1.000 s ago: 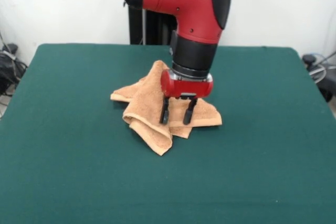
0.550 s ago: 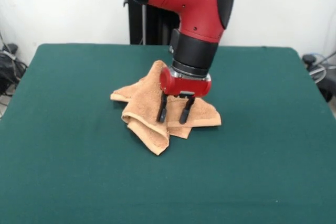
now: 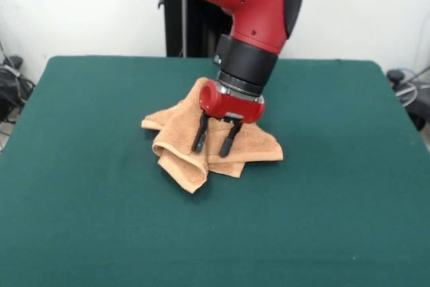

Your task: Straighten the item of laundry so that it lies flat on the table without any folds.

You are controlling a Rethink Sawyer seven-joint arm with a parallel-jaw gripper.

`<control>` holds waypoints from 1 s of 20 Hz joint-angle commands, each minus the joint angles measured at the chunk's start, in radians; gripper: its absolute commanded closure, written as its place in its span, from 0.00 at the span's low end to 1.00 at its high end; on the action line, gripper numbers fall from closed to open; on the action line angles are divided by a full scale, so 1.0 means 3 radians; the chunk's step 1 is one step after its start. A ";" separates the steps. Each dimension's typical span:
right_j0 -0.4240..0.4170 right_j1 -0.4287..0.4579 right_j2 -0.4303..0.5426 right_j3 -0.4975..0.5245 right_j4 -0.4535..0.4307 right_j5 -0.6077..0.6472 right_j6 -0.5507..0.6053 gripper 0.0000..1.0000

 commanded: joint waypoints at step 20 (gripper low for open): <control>0.0023 0.0285 -0.0454 -0.0191 0.0320 -0.0580 0.0480 0.00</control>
